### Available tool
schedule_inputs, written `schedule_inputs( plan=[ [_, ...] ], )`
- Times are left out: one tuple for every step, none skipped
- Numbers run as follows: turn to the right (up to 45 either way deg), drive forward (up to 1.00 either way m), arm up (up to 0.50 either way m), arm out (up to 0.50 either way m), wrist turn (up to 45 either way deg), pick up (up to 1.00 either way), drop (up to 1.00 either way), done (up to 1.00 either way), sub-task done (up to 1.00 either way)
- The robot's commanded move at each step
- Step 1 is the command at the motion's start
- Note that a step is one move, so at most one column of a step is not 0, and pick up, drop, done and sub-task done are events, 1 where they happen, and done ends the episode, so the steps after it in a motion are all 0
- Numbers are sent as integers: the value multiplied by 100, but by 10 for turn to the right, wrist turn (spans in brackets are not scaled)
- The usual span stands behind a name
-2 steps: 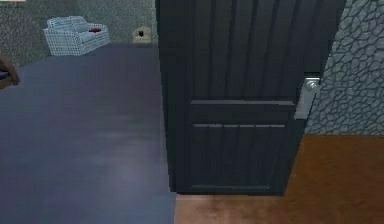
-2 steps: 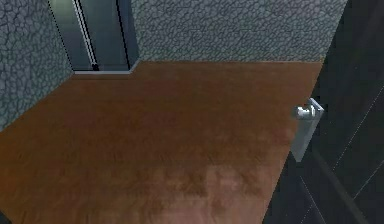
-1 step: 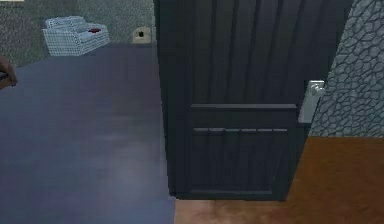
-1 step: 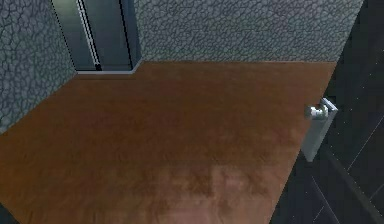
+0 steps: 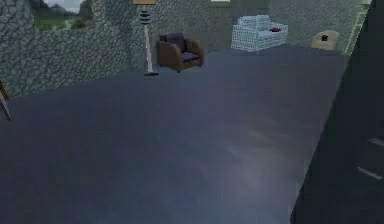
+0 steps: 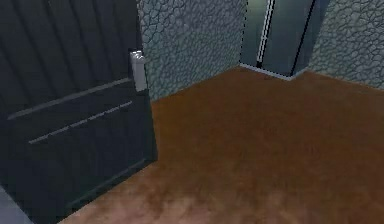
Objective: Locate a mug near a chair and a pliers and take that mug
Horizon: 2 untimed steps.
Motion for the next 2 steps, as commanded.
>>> schedule_inputs(
  plan=[
    [-300, 0, 0, 0, 0, 0, 0, 0, 0],
    [0, 45, 0, 0, 0, 0, 0, 0, 0]
  ],
)
